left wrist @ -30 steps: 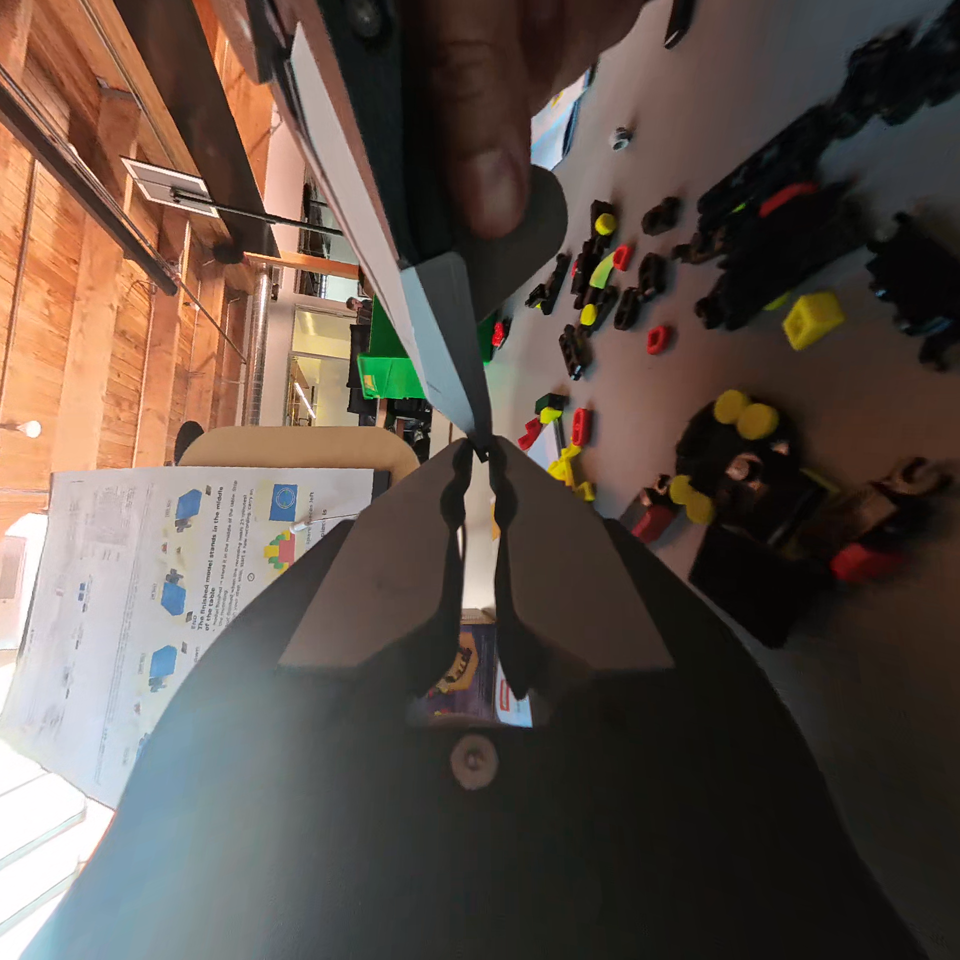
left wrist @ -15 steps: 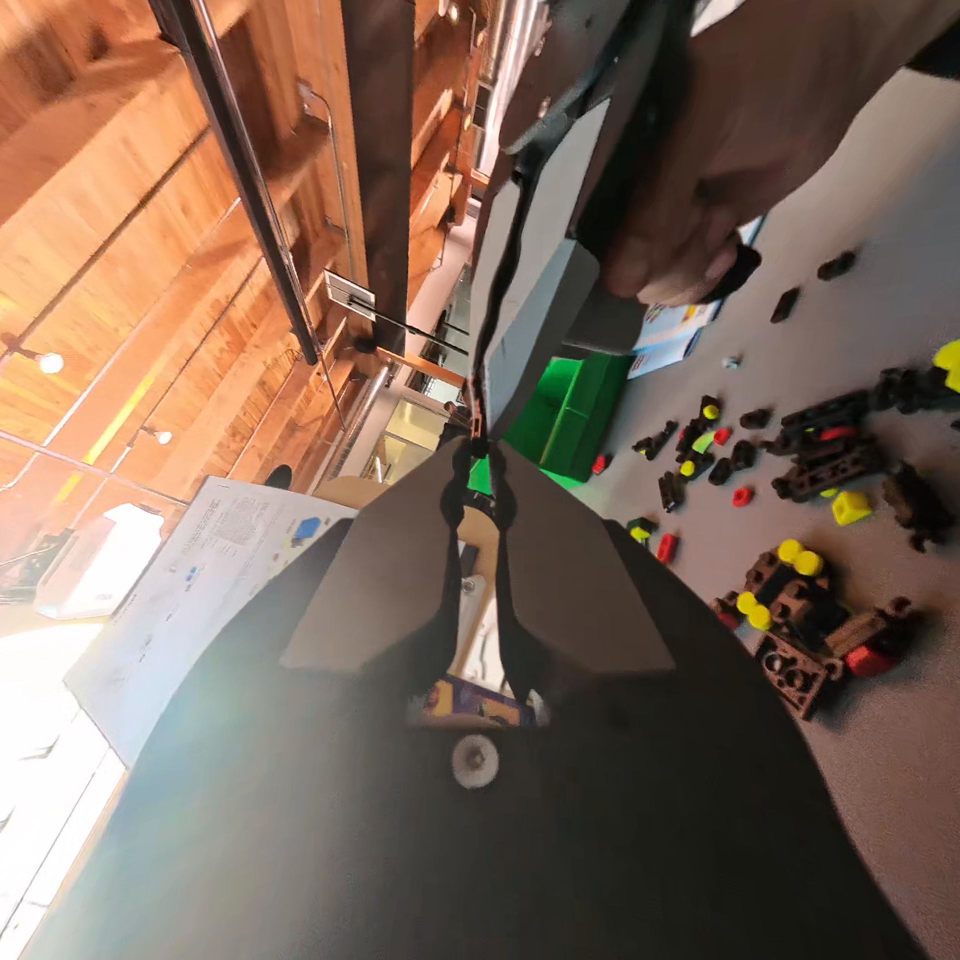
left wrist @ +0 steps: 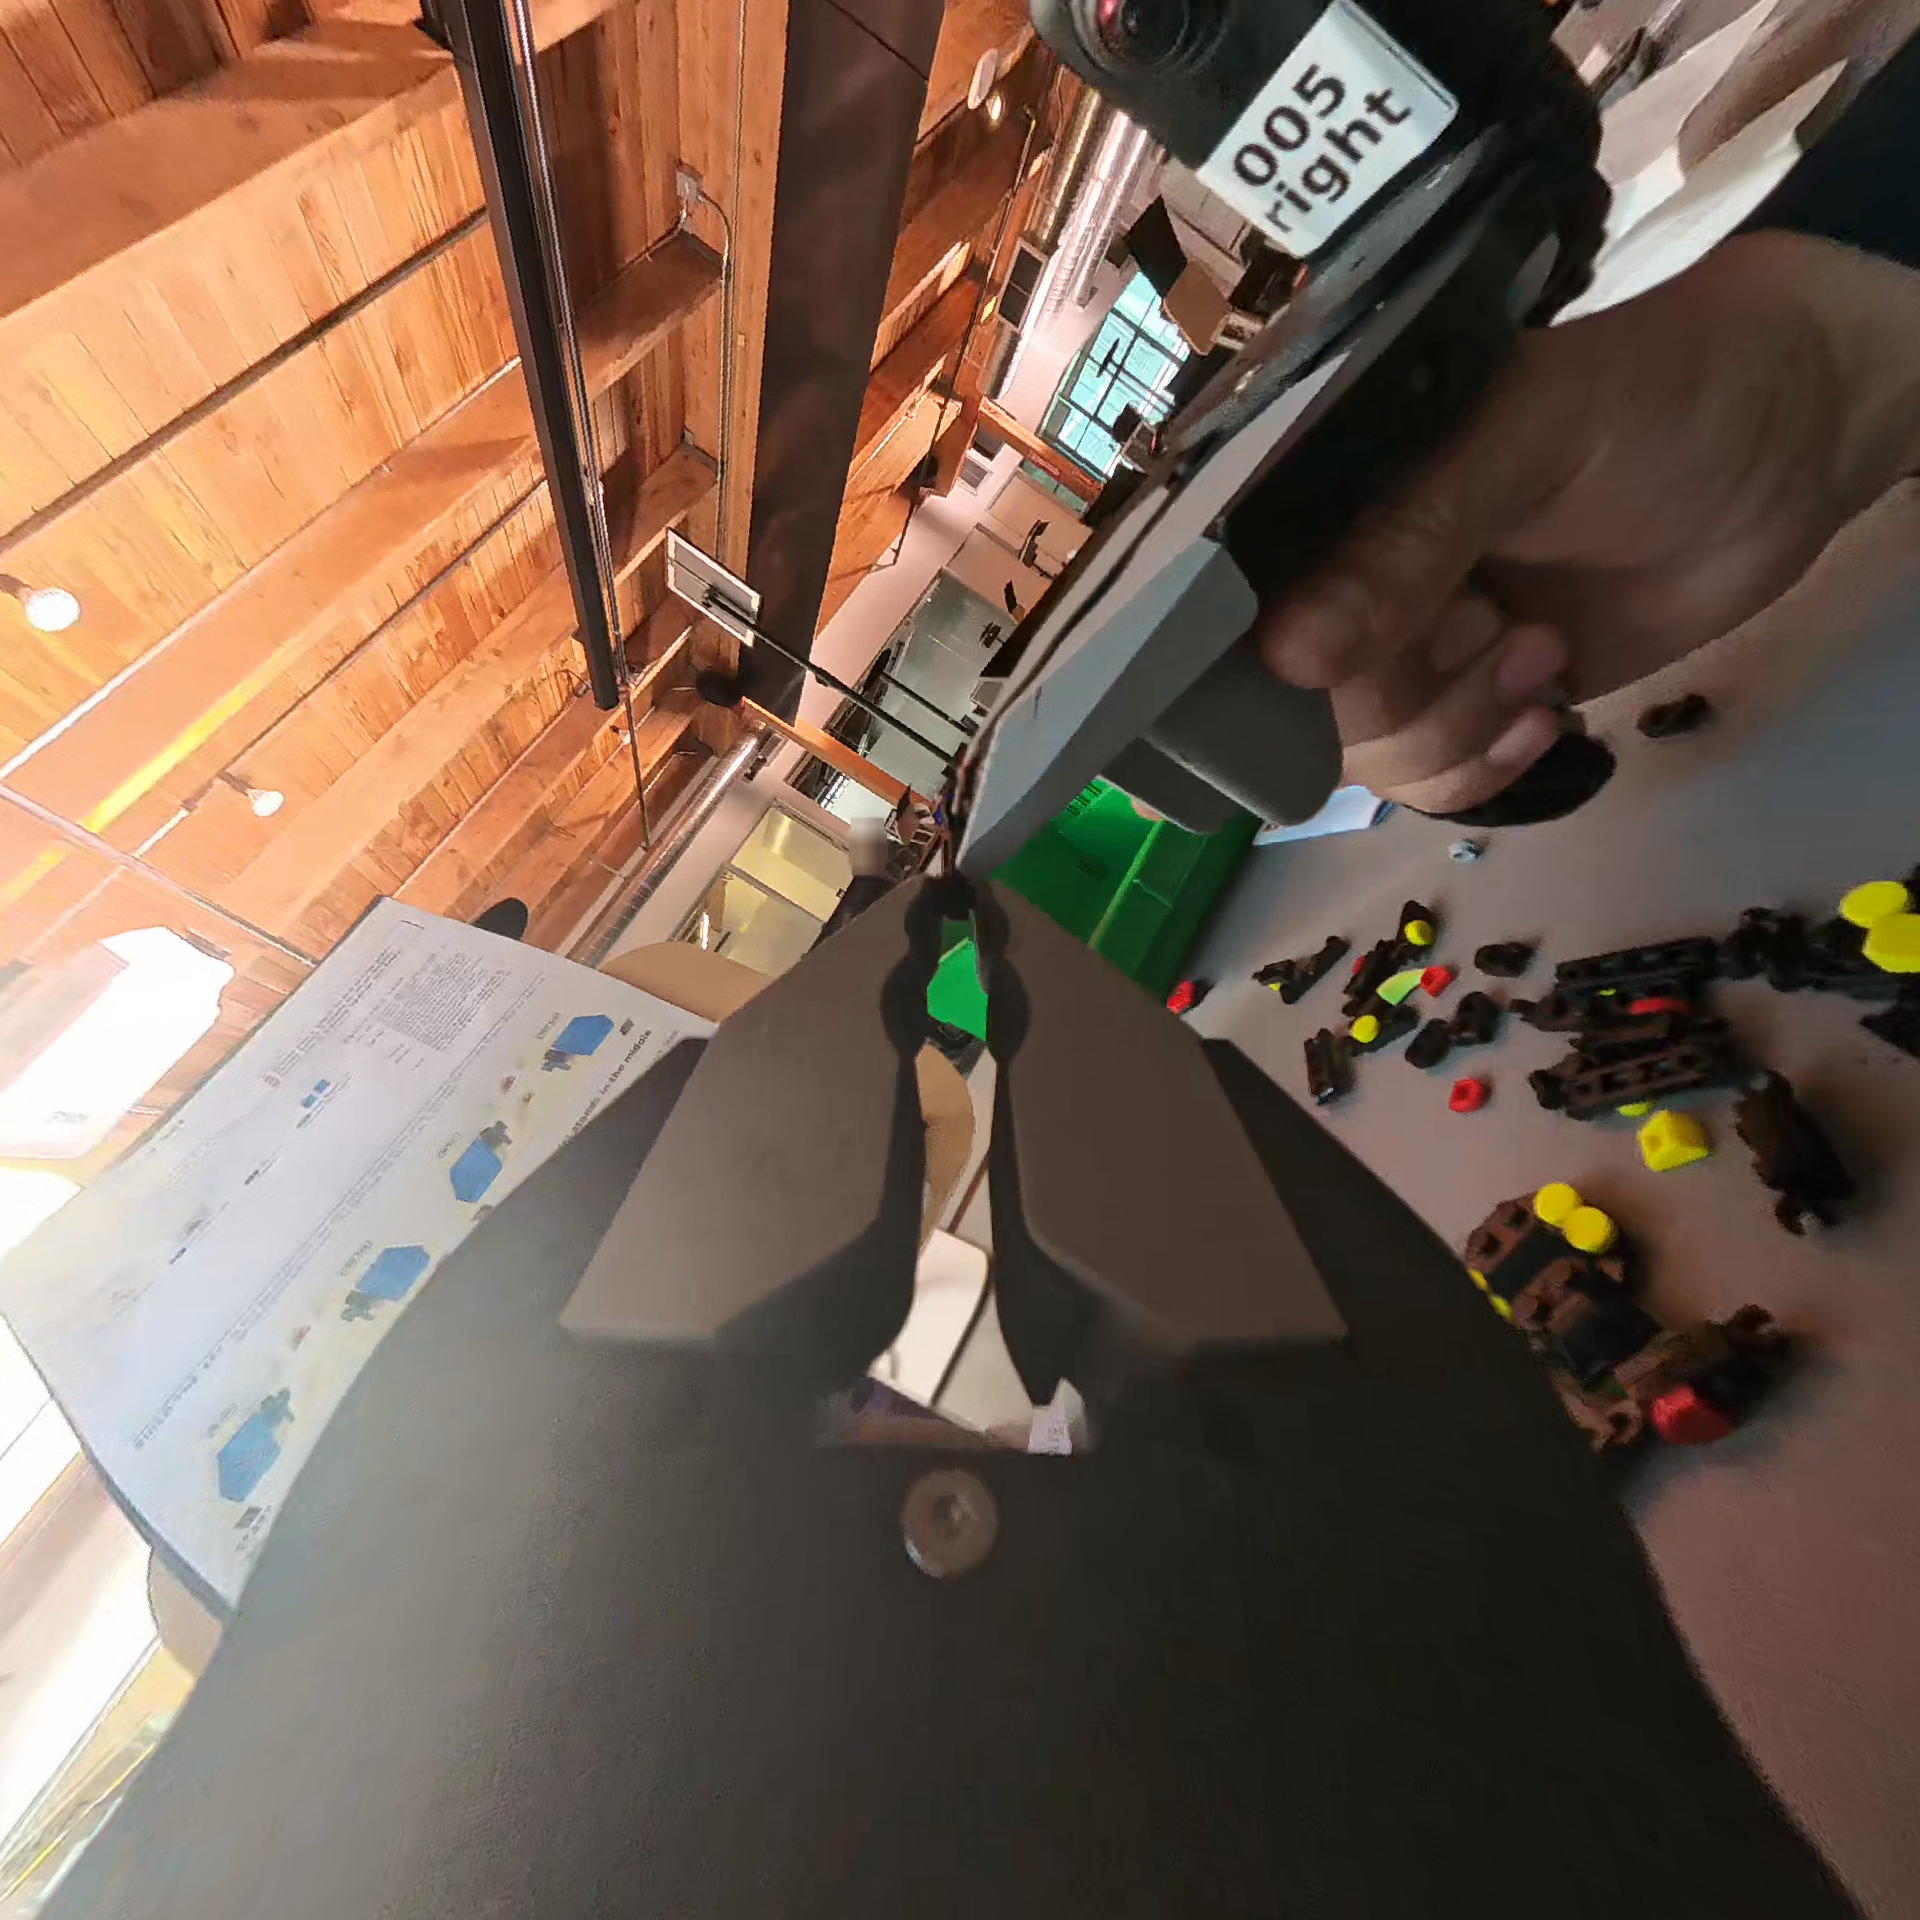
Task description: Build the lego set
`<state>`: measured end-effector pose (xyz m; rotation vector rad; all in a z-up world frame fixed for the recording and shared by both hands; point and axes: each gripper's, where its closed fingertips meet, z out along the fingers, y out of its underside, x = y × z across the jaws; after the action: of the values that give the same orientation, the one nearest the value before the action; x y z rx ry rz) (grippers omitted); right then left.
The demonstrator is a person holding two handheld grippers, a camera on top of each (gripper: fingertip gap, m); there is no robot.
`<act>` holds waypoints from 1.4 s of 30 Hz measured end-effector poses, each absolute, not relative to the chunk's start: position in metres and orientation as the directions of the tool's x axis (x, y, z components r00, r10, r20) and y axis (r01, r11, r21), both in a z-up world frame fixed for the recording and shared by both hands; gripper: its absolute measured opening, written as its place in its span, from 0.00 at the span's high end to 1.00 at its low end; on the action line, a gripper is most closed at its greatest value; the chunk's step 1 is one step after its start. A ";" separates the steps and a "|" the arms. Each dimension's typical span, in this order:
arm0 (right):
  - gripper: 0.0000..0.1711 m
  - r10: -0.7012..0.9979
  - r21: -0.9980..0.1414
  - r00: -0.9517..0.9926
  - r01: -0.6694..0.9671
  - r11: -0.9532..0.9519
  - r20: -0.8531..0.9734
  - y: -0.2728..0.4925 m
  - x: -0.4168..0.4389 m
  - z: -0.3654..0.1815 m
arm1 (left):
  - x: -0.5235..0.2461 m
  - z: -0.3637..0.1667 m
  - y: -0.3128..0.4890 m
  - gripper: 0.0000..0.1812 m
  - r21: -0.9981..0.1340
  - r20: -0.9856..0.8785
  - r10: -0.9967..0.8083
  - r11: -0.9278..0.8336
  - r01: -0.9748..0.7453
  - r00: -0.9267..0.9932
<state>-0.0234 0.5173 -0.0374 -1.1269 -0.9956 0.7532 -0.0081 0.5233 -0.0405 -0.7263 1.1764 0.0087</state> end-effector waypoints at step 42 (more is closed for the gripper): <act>0.94 0.892 -0.984 0.448 0.129 -0.122 -0.051 0.554 -0.009 -0.082 | -0.006 -0.089 0.560 0.98 -0.856 -0.499 -0.798 0.394 -0.334 0.337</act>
<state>-0.0085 0.5544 -0.0816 -1.5691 -0.9214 0.8441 -0.0059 0.5597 -0.0886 -1.1875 1.2482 -0.4205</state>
